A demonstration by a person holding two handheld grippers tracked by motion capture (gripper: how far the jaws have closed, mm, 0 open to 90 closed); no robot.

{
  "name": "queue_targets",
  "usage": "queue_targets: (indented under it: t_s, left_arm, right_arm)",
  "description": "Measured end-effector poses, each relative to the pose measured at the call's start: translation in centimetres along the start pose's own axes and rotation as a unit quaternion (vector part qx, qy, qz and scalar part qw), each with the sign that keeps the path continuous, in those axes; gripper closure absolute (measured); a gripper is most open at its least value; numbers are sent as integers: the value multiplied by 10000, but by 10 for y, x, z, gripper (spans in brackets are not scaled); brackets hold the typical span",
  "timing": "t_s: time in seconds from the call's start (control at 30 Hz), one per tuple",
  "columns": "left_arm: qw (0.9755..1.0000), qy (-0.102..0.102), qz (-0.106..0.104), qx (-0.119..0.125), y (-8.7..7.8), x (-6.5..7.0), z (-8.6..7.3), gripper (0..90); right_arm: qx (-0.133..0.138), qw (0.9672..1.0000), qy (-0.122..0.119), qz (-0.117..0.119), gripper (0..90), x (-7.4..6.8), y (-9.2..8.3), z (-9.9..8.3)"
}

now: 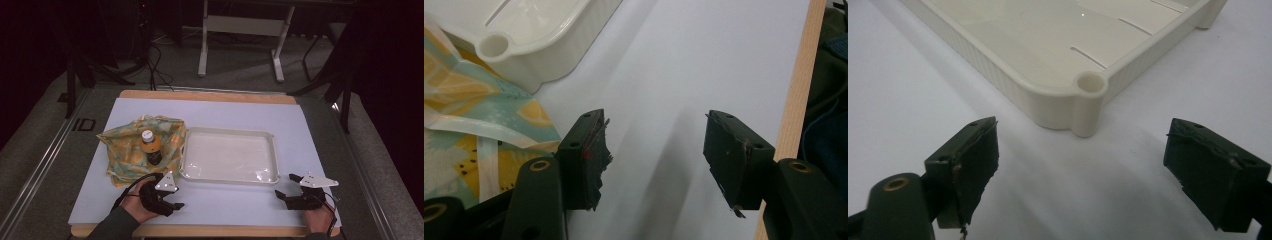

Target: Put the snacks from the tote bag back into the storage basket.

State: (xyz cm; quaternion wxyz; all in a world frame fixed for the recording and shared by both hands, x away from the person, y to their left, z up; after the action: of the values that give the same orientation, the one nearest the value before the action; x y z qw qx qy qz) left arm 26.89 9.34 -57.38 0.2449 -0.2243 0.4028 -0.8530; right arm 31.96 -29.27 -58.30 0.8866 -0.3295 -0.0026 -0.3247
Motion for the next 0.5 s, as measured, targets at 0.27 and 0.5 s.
queue_targets:
  t_s: [0.27,0.5]
  left_arm:
    - [10000,77,-8,-48,-2,2,5,427]
    - [9997,190,23,-144,-6,2,10,427]
  right_arm:
    - [57,10000,21,26,149,0,-1,0]
    - [82,10000,15,47,150,0,-2,1]
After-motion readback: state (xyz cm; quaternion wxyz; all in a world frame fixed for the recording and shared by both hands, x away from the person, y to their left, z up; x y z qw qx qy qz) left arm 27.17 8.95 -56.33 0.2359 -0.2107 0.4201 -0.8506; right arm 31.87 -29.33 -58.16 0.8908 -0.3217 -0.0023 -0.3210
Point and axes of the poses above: each handheld gripper's, and its own axes: y roughly forward along the jaws, z roughly out of its top, x roughly to its right, the point moved 8 cm from there along y, roughly forward along the jaws, and after that the axes turned 15 degrees about -y, right-handed, at the moved point
